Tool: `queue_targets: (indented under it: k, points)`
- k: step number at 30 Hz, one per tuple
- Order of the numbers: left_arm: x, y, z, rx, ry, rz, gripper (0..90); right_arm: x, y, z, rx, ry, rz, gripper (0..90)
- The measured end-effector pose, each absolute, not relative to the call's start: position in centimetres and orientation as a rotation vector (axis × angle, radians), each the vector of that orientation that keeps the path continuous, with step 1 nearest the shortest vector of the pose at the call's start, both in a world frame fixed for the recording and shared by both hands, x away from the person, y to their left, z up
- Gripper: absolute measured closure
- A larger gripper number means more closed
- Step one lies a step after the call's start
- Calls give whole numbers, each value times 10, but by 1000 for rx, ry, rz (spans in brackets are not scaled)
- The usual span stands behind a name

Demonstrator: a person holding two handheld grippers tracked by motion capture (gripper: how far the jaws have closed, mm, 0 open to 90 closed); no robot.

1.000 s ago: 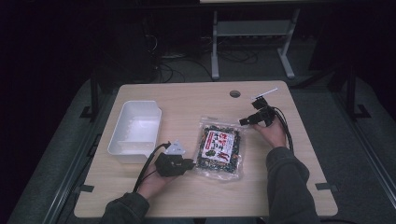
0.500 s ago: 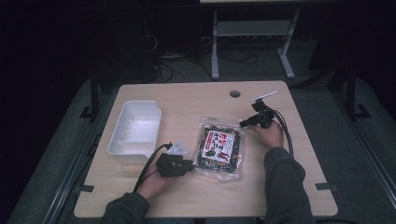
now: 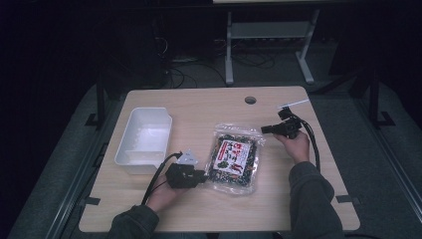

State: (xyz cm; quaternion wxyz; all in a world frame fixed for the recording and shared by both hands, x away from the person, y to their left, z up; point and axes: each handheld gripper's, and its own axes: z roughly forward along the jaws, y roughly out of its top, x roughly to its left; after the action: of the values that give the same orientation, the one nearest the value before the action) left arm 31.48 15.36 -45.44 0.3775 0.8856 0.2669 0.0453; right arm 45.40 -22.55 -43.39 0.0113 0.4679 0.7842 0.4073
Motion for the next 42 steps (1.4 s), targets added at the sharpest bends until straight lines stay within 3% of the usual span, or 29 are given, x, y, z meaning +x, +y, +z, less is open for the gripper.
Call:
queue_targets:
  k: [15,18,23,26,37,42]
  points:
    - [313,160,-448,2198,679,102,628,388,-243,-387,1212,2343,1481,900]
    - [313,160,-447,2184,678,92,547,377,-245,-383,1180,2316,1522,900]
    - [314,159,-449,2162,707,80,339,356,-245,-376,1116,2284,1578,900]
    - [315,158,-451,2157,723,69,279,350,-244,-372,1096,2274,1623,900]
    - [319,157,-456,2131,736,-14,246,329,-231,-343,922,2287,1734,900]
    - [320,155,-458,2131,725,-74,277,326,-225,-338,879,2285,1805,900]
